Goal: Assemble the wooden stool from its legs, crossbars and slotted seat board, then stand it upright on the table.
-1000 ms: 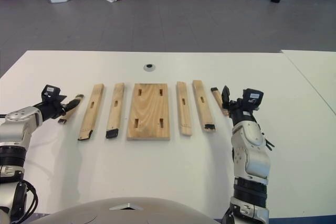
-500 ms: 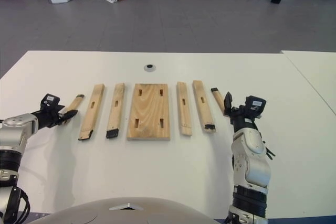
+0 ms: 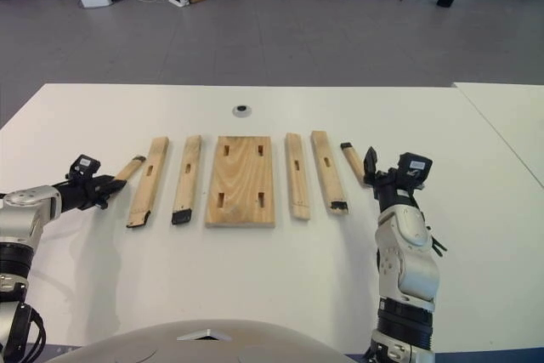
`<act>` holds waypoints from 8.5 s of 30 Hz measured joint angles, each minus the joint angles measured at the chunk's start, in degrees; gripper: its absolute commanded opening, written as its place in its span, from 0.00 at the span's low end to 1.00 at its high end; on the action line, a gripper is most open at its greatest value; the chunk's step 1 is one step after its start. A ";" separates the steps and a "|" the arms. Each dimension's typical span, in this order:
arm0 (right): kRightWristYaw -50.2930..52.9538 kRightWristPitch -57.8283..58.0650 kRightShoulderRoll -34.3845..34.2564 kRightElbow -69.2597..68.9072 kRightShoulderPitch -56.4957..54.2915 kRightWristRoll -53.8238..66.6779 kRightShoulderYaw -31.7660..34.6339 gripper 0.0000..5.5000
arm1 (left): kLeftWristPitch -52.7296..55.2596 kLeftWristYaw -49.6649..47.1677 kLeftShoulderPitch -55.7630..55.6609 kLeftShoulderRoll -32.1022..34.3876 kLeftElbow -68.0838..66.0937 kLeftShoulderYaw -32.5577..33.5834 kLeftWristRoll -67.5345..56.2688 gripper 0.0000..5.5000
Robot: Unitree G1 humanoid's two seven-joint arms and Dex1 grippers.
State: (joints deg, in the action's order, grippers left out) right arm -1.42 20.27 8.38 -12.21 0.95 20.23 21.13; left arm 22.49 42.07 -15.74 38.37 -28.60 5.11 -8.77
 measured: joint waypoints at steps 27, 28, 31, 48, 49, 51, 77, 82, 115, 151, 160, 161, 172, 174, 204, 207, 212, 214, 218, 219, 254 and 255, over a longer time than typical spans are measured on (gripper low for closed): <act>11.44 21.89 -13.24 -13.50 -24.87 33.79 -9.24 0.51 | -0.26 1.13 -16.34 -22.66 34.12 -11.89 -10.89 0.23; 11.63 22.07 -13.05 -13.44 -24.90 33.99 -9.31 0.48 | -0.26 1.06 -16.25 -22.67 34.35 -11.95 -10.88 0.23; 11.65 22.33 -12.20 -13.33 -24.90 34.06 -9.98 0.37 | -0.44 1.04 -16.23 -22.58 34.39 -12.42 -10.75 0.23; 11.88 21.95 -10.24 -12.11 -26.03 36.26 -10.00 0.08 | -3.00 -0.66 -14.21 -24.47 32.94 -13.48 -9.62 0.33; 11.99 21.95 -9.82 -11.97 -26.01 35.88 -10.10 0.08 | -3.14 -1.54 -14.21 -25.28 32.80 -12.29 -10.86 0.37; 12.45 21.52 -8.32 -11.71 -25.85 32.84 -10.08 0.08 | -3.32 -2.85 -14.20 -25.82 32.20 -9.63 -11.34 0.43; 4.12 4.67 -3.70 4.88 -16.38 -2.87 -19.55 0.08 | -4.26 -13.77 -7.51 -28.24 30.45 -8.96 -8.54 0.45; 4.02 4.19 -4.48 5.37 -16.38 -3.22 -18.34 0.08 | -4.27 -13.83 -7.51 -28.23 30.45 -8.95 -8.54 0.45; 7.96 3.66 -7.03 11.88 -18.91 -7.74 -15.79 0.08 | -4.45 -14.00 -5.85 -28.63 30.43 -9.58 -7.76 0.45; -8.05 -33.55 -4.26 10.21 5.95 -6.94 -17.44 0.08 | -10.36 -16.10 -1.92 -30.40 33.12 -9.34 -6.33 0.45; -7.96 -30.55 -2.57 8.79 5.51 -8.99 -18.96 0.08 | -10.37 -16.45 -0.73 -30.58 33.18 -9.35 -6.32 0.45; -7.92 -29.93 -2.58 8.43 5.52 -8.96 -18.94 0.08 | -10.37 -16.52 -0.72 -30.66 33.24 -9.36 -6.32 0.45; -7.66 -23.27 -1.43 4.23 5.69 -9.12 -19.11 0.08 | -10.36 -18.92 1.92 -31.44 35.57 -9.50 -6.31 0.45; -7.49 -22.55 -0.88 3.69 5.73 -9.19 -19.23 0.08 | -10.33 -19.03 2.27 -31.46 35.59 -9.61 -6.31 0.45; -5.49 5.34 3.43 -4.18 11.57 -15.40 -23.07 0.68 | -9.32 -22.04 4.55 -33.08 35.61 -11.46 -5.89 0.45; -6.53 12.75 4.30 -10.93 14.78 -13.78 -23.12 0.77 | -9.22 -22.89 6.50 -33.54 36.78 -10.89 -6.21 0.45; -8.35 18.58 6.24 -15.81 17.13 -12.94 -21.77 0.81 | -9.21 -24.47 8.44 -33.85 38.38 -10.94 -6.18 0.45; -8.82 20.50 7.53 -17.08 17.60 -12.96 -21.13 0.81 | -9.20 -25.07 8.85 -34.18 39.46 -11.01 -6.17 0.45; -10.93 23.71 9.73 -18.86 18.15 -12.24 -19.87 0.81 | -9.19 -25.44 9.82 -34.44 40.41 -11.11 -6.16 0.45; -11.73 24.63 10.87 -19.52 18.59 -11.64 -19.43 0.81 | -9.19 -25.90 10.33 -34.64 40.56 -11.10 -6.16 0.45; -21.68 51.53 12.08 -15.69 -16.42 48.64 4.80 0.38 | 29.00 2.72 -15.30 -21.39 29.36 4.59 -53.78 0.56; -20.34 51.23 11.18 -15.91 -16.23 51.62 4.26 0.38 | 30.30 2.67 -15.50 -21.38 28.69 4.56 -54.10 0.60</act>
State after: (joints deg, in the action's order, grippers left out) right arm -21.76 71.50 19.56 -28.12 -15.28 71.85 25.39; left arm 52.79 44.74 -31.24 16.99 0.10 9.67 -62.87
